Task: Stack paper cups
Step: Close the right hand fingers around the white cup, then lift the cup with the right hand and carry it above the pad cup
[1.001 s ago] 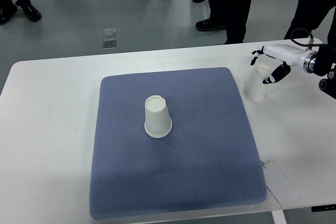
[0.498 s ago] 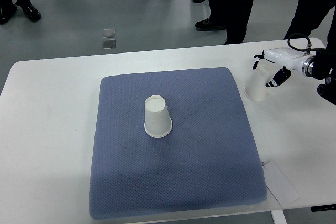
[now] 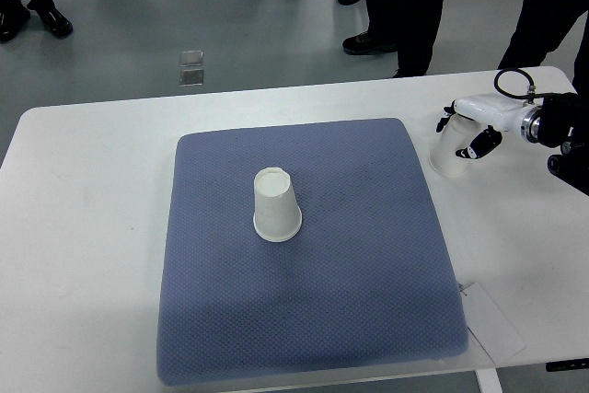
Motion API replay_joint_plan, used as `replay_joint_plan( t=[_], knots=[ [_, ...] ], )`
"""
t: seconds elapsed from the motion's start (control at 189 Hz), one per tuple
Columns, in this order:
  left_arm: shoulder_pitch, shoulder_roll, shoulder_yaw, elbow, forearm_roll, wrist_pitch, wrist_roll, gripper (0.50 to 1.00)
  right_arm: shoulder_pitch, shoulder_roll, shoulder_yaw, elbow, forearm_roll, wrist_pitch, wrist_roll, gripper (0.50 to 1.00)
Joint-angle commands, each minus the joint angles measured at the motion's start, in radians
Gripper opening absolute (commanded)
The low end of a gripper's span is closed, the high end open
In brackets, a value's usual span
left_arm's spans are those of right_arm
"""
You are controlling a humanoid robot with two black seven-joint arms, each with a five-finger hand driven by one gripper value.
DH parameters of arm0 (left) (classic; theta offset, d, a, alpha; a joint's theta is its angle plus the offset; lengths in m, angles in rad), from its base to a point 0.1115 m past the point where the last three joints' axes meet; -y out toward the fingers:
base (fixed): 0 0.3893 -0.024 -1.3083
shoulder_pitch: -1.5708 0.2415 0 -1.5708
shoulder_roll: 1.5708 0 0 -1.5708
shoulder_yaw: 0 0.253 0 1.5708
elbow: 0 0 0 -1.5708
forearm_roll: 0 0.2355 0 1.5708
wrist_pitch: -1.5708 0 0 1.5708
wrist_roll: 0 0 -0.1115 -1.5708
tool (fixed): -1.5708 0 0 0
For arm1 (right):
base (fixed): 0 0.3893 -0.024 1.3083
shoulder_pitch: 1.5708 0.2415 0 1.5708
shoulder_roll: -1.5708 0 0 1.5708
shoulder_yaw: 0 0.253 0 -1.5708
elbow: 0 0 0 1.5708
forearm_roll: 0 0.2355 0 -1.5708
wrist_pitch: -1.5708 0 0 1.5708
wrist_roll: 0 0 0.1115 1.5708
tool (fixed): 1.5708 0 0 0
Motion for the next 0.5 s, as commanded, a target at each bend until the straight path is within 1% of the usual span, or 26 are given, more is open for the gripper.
replay_joint_plan(
  t=[0.0,0.005,0.011,0.021,0.026,0.032,0.037,0.042,0.048,0.053,0.058,0.064,0.069,0.493],
  knots=[
    [0.0,0.0,0.0,0.0,0.0,0.0,0.0,1.0,-0.002,-0.001,0.0,-0.004,-0.003,0.002,0.001,0.64],
    [0.0,0.0,0.0,0.0,0.0,0.0,0.0,1.0,-0.002,-0.001,0.0,-0.004,-0.003,0.002,0.001,0.639],
    [0.0,0.0,0.0,0.0,0.0,0.0,0.0,1.0,-0.002,-0.001,-0.002,-0.004,-0.003,0.002,0.001,0.623],
    [0.0,0.0,0.0,0.0,0.0,0.0,0.0,1.0,-0.002,-0.001,-0.002,-0.004,-0.003,0.002,0.001,0.623],
    [0.0,0.0,0.001,0.0,0.0,0.0,0.0,1.0,-0.002,-0.001,0.0,-0.004,-0.004,0.002,0.001,0.603],
    [0.0,0.0,0.001,0.0,0.0,0.0,0.0,1.0,-0.002,-0.001,0.0,-0.004,-0.004,0.002,0.001,0.603],
    [0.0,0.0,0.0,0.0,0.0,0.0,0.0,1.0,-0.002,-0.001,0.0,-0.004,-0.006,0.002,0.001,0.582],
    [0.0,0.0,0.0,0.0,0.0,0.0,0.0,1.0,-0.002,-0.001,0.0,-0.004,-0.006,0.002,0.001,0.582],
    [0.0,0.0,0.0,0.0,0.0,0.0,0.0,1.0,-0.002,-0.001,-0.002,-0.004,-0.006,0.0,0.001,0.556],
    [0.0,0.0,0.0,0.0,0.0,0.0,0.0,1.0,-0.002,-0.001,-0.002,-0.004,-0.006,0.0,0.001,0.556],
    [0.0,0.0,0.0,0.0,0.0,0.0,0.0,1.0,-0.002,0.0,0.0,-0.004,-0.008,0.0,0.001,0.525],
    [0.0,0.0,0.0,0.0,0.0,0.0,0.0,1.0,-0.002,0.0,0.0,-0.004,-0.008,0.0,0.001,0.525],
    [0.0,0.0,0.0,0.0,0.0,0.0,0.0,1.0,-0.002,-0.001,-0.002,-0.004,-0.009,0.0,0.001,0.5],
    [0.0,0.0,0.001,0.0,0.0,0.0,-0.001,1.0,0.005,-0.009,-0.011,0.008,-0.001,-0.015,0.004,0.5]
  ],
)
